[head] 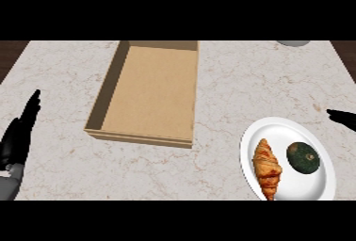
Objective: Pick the squash from the plate and place it in the cardboard box
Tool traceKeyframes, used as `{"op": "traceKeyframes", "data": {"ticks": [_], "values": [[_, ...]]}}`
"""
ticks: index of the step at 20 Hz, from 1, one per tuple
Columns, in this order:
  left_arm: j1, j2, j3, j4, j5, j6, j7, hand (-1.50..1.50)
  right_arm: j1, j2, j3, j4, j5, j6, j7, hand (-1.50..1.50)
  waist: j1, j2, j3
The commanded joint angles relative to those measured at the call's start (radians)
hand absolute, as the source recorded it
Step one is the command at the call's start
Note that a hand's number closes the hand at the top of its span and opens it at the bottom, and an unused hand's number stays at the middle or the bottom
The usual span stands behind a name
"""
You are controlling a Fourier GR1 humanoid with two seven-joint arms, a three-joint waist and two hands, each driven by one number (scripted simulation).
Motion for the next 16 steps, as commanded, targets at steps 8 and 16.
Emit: {"op": "traceKeyframes", "data": {"ticks": [8,16], "values": [[0.028,-0.069,0.04,0.013,-0.061,-0.01,-0.014,0.0,-0.075,0.028,0.058,-0.117,0.187,0.15,0.217,-1.5,-0.014,-0.006,0.0],[0.033,-0.093,0.116,0.011,-0.105,-0.069,-0.022,0.0,-0.139,0.177,0.047,-0.035,0.334,0.15,0.218,-1.5,-0.009,-0.005,0.0]]}}
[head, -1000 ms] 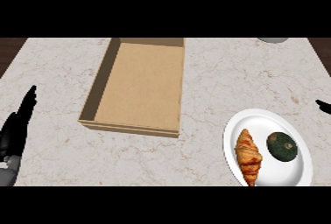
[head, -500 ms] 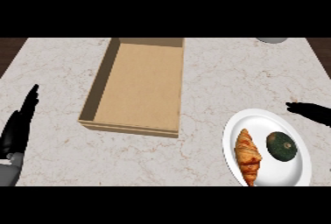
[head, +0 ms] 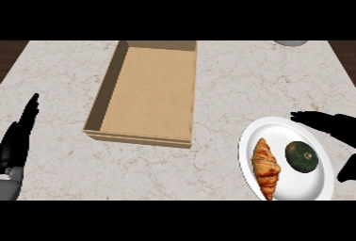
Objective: Pick the squash from the plate and place it in the cardboard box
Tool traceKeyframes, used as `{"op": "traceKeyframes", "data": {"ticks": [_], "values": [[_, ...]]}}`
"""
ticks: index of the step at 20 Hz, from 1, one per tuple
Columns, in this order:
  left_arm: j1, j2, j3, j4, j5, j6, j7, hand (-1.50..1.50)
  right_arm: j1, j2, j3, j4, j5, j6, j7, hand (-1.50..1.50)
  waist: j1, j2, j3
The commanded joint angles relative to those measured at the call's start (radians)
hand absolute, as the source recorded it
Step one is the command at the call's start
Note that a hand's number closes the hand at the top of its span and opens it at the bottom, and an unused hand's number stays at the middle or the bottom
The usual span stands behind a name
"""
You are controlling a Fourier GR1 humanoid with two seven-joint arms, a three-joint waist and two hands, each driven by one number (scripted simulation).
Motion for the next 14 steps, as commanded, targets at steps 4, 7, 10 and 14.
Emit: {"op": "traceKeyframes", "data": {"ticks": [4,7,10,14], "values": [[0.015,-0.01,0.031,-0.096,-0.071,-0.033,0.091,0.0,-0.004,0.036,-0.048,-0.066,0.065,0.093,0.043,-1.5,-0.003,-0.002,0.0],[-0.054,-0.025,0.098,0.107,-0.047,-0.092,-0.037,0.0,-0.004,0.054,-0.075,-0.01,0.07,0.068,-0.055,-1.5,-0.006,0.001,0.0],[-0.004,-0.039,0.117,0.024,-0.052,-0.109,-0.023,0.0,0.054,0.081,-0.082,-0.11,0.082,0.109,-0.022,-1.5,-0.005,-0.001,0.0],[-0.016,-0.071,0.094,-0.049,-0.105,-0.07,0.07,0.0,0.122,0.039,-0.114,-0.194,0.059,0.116,-0.073,-1.5,-0.009,-0.002,0.0]]}}
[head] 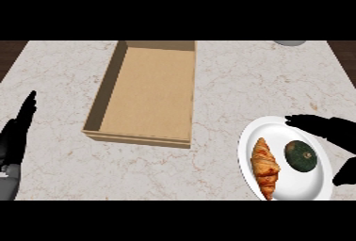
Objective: Pick the squash from the plate and place it in the cardboard box
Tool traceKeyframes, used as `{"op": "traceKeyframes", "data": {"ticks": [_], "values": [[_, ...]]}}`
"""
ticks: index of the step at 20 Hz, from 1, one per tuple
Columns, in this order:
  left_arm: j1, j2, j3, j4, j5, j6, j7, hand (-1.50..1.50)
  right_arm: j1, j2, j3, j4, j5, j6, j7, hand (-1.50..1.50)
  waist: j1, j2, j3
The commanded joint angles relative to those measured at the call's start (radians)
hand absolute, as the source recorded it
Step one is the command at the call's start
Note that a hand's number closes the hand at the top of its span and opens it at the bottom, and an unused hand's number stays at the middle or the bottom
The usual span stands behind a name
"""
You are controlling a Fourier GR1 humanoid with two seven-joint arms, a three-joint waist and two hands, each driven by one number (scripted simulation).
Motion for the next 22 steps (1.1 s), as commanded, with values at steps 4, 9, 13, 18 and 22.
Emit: {"op": "traceKeyframes", "data": {"ticks": [4,9,13,18,22], "values": [[0.005,-0.038,0.011,-0.032,-0.055,-0.002,0.023,0.0,0.124,0.037,-0.009,-0.181,-0.002,0.047,0.012,-1.5,-0.004,-0.001,0.0],[0.008,-0.031,0.068,0.019,-0.034,-0.057,-0.03,0.0,0.132,0.019,-0.024,-0.285,0.048,0.127,0.144,-1.5,-0.003,-0.001,0.0],[-0.044,-0.026,0.092,0.079,-0.048,-0.085,-0.052,0.0,0.048,0.064,-0.003,-0.106,0.126,0.104,0.123,-1.5,0.003,0.002,0.0],[0.029,-0.07,0.094,-0.009,-0.075,-0.075,-0.025,0.0,0.069,0.202,0.016,-0.108,0.201,0.03,0.212,1.5,0.004,0.001,0.0],[0.034,-0.087,0.078,-0.012,-0.093,-0.054,-0.037,0.0,0.039,0.245,0.007,-0.008,0.266,-0.22,0.136,1.5,0.01,0.002,0.001]]}}
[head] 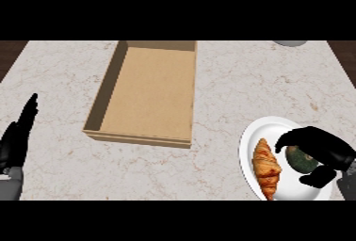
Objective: Pick the squash from the plate and place it in the cardboard box
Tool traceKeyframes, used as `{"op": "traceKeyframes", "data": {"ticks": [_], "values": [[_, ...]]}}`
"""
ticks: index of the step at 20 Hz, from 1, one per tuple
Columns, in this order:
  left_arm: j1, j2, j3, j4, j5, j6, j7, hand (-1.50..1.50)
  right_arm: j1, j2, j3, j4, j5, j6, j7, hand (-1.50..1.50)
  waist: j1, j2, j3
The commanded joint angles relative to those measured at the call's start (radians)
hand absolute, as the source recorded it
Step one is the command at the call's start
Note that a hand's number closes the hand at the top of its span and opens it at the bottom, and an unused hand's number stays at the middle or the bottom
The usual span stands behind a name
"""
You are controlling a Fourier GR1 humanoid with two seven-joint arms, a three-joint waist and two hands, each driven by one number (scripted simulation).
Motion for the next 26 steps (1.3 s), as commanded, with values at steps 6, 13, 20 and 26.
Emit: {"op": "traceKeyframes", "data": {"ticks": [6,13,20,26], "values": [[-0.003,-0.013,0.02,-0.004,-0.027,-0.008,0.006,0.0,-0.045,0.051,-0.075,0.086,0.066,-0.242,-0.071,1.5,-0.001,0.002,0.003],[-0.049,-0.027,-0.031,-0.033,-0.049,-0.031,0.033,0.0,-0.485,0.117,-0.11,0.326,0.054,-0.161,-0.043,1.5,0.071,0.021,0.004],[-0.071,-0.001,-0.008,0.009,-0.031,-0.07,0.002,0.0,-0.781,0.155,-0.178,0.63,0.046,-0.257,-0.142,1.5,0.085,0.029,0.004],[-0.094,-0.02,-0.004,0.01,-0.041,-0.044,0.024,0.0,-0.943,0.171,-0.267,0.712,-0.058,-0.297,-0.321,1.5,0.066,0.024,0.004]]}}
